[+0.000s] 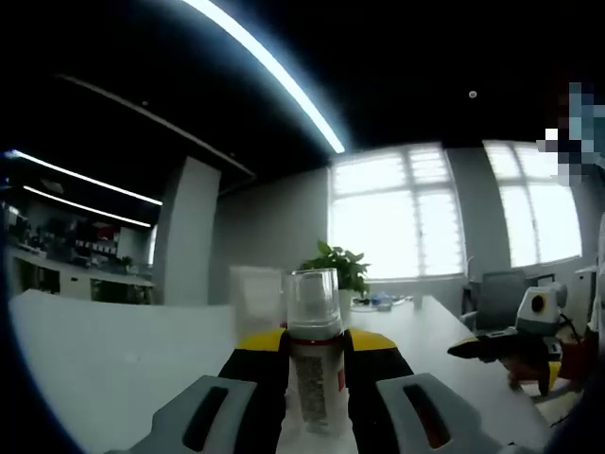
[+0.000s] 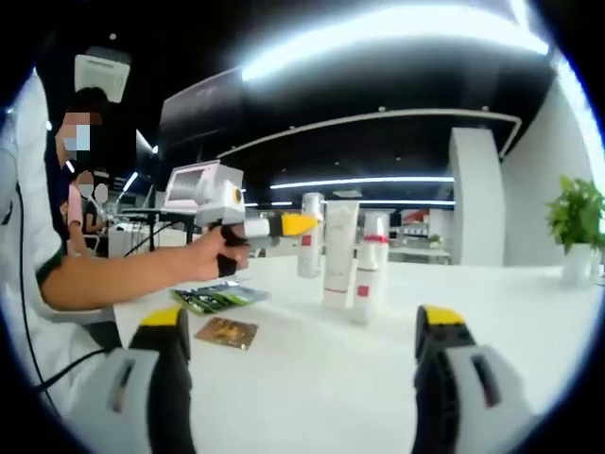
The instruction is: Arrange the skincare products in the storage area until every visible bottle or jar stands upright without overlapping.
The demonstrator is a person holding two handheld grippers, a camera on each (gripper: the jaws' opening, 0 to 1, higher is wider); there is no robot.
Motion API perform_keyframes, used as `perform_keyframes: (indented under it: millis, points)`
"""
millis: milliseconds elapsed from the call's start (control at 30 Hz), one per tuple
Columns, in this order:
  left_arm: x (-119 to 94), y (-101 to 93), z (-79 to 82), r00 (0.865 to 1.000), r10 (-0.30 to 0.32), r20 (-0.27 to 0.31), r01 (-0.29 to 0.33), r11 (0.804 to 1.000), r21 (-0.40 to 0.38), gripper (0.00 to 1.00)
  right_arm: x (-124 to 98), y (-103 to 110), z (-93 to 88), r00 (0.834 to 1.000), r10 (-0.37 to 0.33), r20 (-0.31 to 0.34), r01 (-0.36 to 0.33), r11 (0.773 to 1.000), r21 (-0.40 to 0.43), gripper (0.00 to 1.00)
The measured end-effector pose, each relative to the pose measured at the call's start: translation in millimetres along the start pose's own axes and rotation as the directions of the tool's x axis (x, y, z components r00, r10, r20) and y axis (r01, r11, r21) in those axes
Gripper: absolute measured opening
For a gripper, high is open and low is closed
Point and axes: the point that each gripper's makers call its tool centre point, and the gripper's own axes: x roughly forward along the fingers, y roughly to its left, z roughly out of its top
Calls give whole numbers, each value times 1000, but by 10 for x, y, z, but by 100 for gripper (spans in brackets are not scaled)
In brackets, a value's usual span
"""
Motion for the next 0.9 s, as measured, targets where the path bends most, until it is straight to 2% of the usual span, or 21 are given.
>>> perform_keyframes:
  millis: [100, 233, 367, 600, 900]
  points:
    - [36, 23, -57, 1000, -2, -4, 2, 1000, -18, 22, -27, -27, -48, 1000, -8, -12, 9, 1000, 11, 100]
    - [63, -27, -138, 1000, -10, -15, 9, 1000, -19, 22, -49, -49, -24, 1000, -21, 0, 21, 1000, 3, 100]
    - [108, -51, -178, 1000, -17, -22, 17, 1000, 1, 22, -51, -28, -47, 1000, -4, -6, 4, 1000, 12, 100]
    - [126, 21, -247, 999, -22, -30, 22, 1000, -9, 22, -64, -10, -66, 1000, 12, 4, -12, 1000, 25, 100]
    - [172, 47, -427, 997, -34, -76, 37, 998, 49, 22, -54, 16, -103, 1000, 29, -9, -29, 999, 22, 100]
